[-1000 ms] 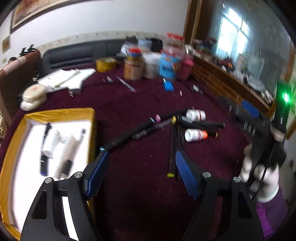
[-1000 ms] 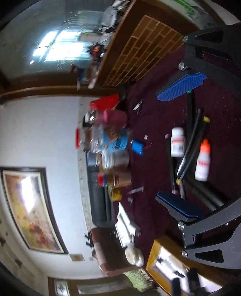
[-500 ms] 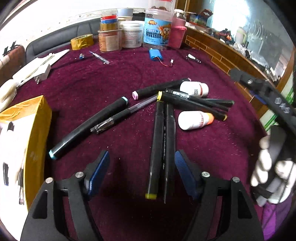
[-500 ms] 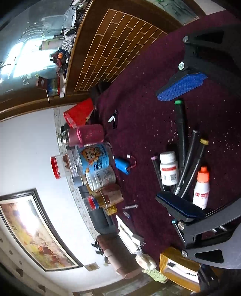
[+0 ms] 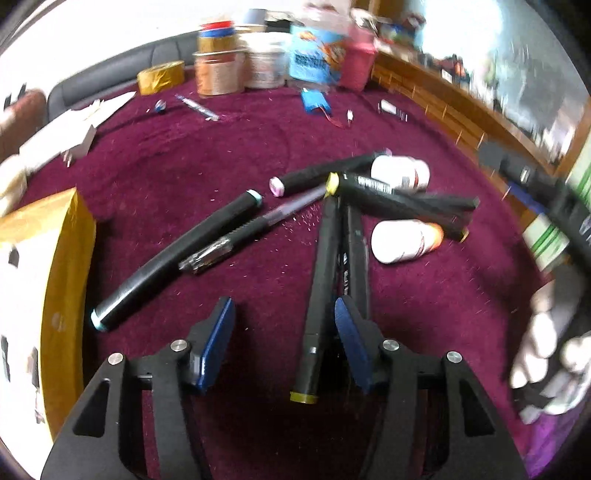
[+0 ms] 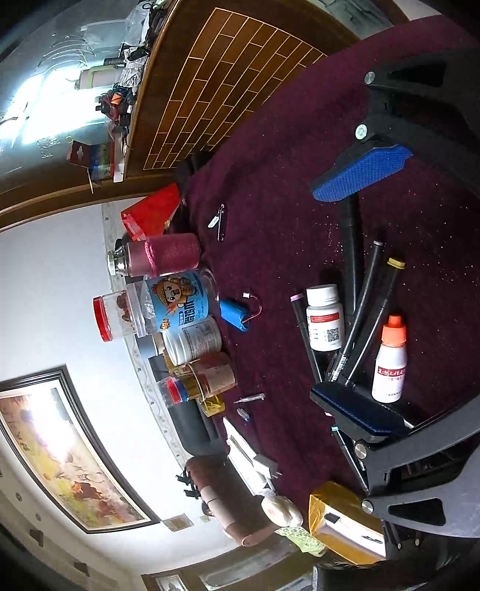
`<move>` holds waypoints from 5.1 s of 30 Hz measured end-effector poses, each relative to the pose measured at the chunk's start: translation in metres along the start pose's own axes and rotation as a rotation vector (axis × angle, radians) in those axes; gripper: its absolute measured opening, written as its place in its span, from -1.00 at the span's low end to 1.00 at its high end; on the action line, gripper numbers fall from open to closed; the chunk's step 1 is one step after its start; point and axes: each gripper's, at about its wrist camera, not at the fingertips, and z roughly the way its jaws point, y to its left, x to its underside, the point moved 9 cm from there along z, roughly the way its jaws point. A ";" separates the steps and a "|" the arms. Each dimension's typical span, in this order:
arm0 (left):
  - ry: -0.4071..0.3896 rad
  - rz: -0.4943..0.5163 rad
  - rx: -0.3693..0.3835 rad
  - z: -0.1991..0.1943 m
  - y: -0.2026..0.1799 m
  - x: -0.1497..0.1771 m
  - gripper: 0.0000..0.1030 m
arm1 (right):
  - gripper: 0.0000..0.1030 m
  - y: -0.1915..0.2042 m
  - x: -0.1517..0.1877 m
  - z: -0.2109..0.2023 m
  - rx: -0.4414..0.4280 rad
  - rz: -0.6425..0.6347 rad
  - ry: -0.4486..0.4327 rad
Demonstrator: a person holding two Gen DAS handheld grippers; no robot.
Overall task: Organize rigid objects
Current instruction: 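Carry the yellow-capped black marker to the tray with the left gripper while the right gripper grasps a black marker, then release the marker in the tray with the left gripper while the right gripper drops its marker there, then grasp a teal-capped black marker and a clear pen with the left gripper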
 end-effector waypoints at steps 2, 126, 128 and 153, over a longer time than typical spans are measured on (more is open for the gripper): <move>-0.034 0.035 -0.044 0.002 -0.004 -0.006 0.06 | 0.86 0.001 0.001 0.001 0.004 -0.005 0.002; 0.017 0.025 0.022 -0.030 0.053 -0.005 0.30 | 0.01 0.002 0.023 0.055 -0.017 0.167 0.206; 0.048 0.061 -0.014 -0.015 0.056 -0.006 0.30 | 0.01 -0.001 0.024 0.052 -0.061 0.188 0.209; 0.094 -0.074 0.104 -0.016 0.039 0.017 -0.46 | 0.01 -0.001 0.036 0.050 -0.123 0.205 0.235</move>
